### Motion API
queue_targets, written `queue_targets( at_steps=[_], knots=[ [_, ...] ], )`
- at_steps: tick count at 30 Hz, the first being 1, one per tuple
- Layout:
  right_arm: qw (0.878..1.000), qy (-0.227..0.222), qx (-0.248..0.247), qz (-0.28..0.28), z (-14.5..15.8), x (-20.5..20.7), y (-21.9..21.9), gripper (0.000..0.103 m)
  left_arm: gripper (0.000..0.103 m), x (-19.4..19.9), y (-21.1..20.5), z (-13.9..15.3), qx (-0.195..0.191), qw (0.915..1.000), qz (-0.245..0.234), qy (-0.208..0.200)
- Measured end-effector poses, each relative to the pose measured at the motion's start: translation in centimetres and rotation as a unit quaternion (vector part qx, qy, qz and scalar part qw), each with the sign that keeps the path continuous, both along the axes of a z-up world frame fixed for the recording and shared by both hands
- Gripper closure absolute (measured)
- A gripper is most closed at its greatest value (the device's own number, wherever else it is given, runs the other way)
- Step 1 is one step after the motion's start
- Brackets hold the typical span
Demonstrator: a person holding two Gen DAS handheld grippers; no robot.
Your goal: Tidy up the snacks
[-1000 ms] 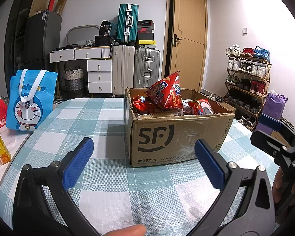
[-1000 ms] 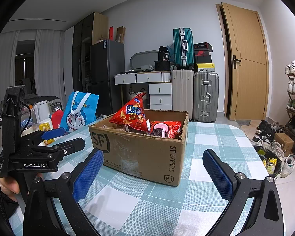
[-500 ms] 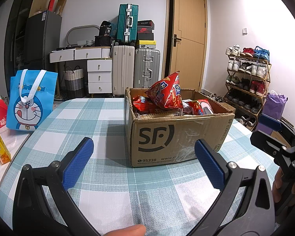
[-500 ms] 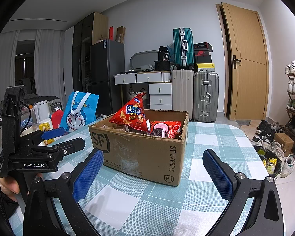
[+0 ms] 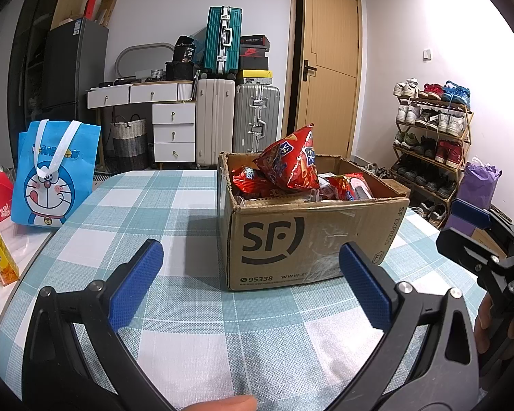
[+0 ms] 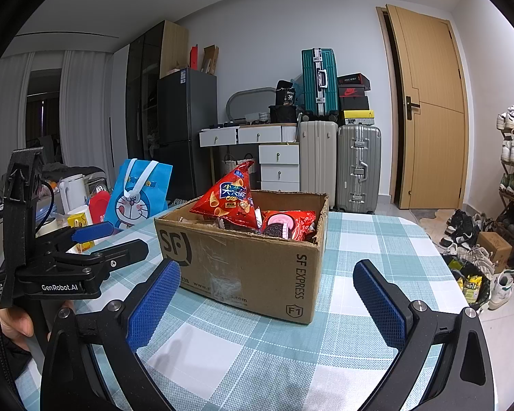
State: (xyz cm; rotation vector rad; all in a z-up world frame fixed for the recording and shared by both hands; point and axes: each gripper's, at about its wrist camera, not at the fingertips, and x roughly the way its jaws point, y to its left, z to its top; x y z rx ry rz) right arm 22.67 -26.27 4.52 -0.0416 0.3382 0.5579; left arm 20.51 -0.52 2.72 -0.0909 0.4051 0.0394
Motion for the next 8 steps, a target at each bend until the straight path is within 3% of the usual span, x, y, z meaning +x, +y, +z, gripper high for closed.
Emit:
queue_targets(
  at_steps=[8],
  knots=[
    [1.0, 0.0, 0.0, 0.0, 0.0, 0.01, 0.01, 0.0, 0.001, -0.13, -0.1, 0.06, 0.0, 1.0, -0.002, -0.002]
  ],
)
